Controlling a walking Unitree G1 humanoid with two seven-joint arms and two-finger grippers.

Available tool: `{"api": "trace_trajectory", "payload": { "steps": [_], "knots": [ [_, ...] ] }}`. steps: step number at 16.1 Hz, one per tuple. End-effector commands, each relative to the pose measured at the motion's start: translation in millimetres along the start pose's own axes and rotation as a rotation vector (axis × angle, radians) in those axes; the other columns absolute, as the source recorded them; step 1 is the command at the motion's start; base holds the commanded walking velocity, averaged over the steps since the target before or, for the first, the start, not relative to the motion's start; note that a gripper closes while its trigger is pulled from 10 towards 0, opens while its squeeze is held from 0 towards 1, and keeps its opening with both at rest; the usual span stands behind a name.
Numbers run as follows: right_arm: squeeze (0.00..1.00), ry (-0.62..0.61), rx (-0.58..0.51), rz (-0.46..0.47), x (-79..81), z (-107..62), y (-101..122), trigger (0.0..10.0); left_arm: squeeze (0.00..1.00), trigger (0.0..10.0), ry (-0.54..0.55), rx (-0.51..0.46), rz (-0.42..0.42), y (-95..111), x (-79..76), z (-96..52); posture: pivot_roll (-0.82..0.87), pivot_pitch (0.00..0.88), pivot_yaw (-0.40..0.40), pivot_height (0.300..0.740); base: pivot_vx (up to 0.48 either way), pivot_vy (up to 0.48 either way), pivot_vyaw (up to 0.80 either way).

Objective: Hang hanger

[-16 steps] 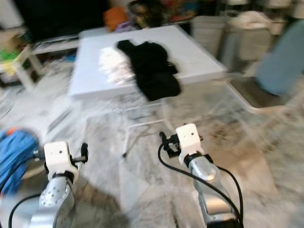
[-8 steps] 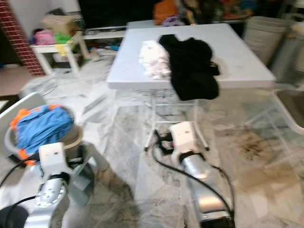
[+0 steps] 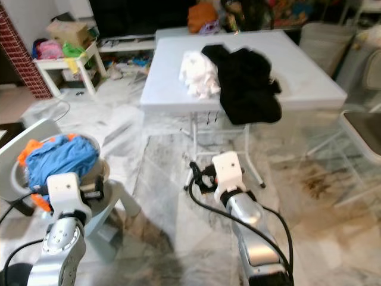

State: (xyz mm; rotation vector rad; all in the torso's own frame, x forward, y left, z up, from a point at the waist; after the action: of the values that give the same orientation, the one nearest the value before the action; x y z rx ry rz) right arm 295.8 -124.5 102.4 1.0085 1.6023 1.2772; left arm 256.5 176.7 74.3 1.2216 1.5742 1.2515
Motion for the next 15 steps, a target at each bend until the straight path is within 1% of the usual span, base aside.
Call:
{"api": "trace_trajectory", "payload": {
  "steps": [1, 8, 10, 12, 15],
  "knots": [
    [0.00, -0.006, -0.005, -0.001, -1.4, 0.0, 2, 10.0, 0.00, 10.0, 0.002, 0.004, 0.012, -1, -0.1, -1.3, -0.06, 0.008, 0.056, 0.740, 0.000, 0.480, 0.00],
    [0.00, -0.002, -0.003, -0.003, -1.4, -0.2, 2, 10.0, 0.00, 10.0, 0.004, -0.001, 0.014, 1, -1.0, -0.1, -0.06, 0.011, 0.055, 0.740, 0.000, 0.463, 0.00],
    [0.00, 0.001, -0.005, -0.005, -1.2, 0.3, 2, 10.0, 0.00, 10.0, -0.017, -0.037, 0.014, 4, -2.5, -0.8, -0.06, 0.011, 0.055, 0.740, 0.000, 0.000, 0.00],
    [0.00, 0.006, -0.006, -0.010, -0.8, 0.5, 3, 10.0, 0.00, 10.0, -0.080, -0.058, -0.011, 8, -5.4, -3.0, -0.06, 0.011, 0.055, 0.740, 0.000, 0.000, 0.00],
    [0.00, 0.018, -0.015, -0.011, 0.4, 0.3, 5, 10.0, 0.00, 10.0, -0.143, -0.074, -0.064, 11, -7.6, -5.1, -0.06, 0.021, 0.052, 0.740, 0.000, 0.000, 0.00]
  ]
}}
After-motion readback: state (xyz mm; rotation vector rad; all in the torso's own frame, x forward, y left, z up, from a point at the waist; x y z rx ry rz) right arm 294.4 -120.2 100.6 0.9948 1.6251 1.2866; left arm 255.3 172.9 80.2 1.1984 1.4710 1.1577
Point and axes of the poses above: a point about 5 cm out from each wrist's last joint towards the gripper, its own z axis pointing out of the wrist towards the gripper, its own y axis along the axis of the wrist's last joint, x = y × z, the point moved 1 cm from there along z, pointing out of the wrist towards the gripper, and after that the axes turned 1 degree about -z, right-handed, at the moved point
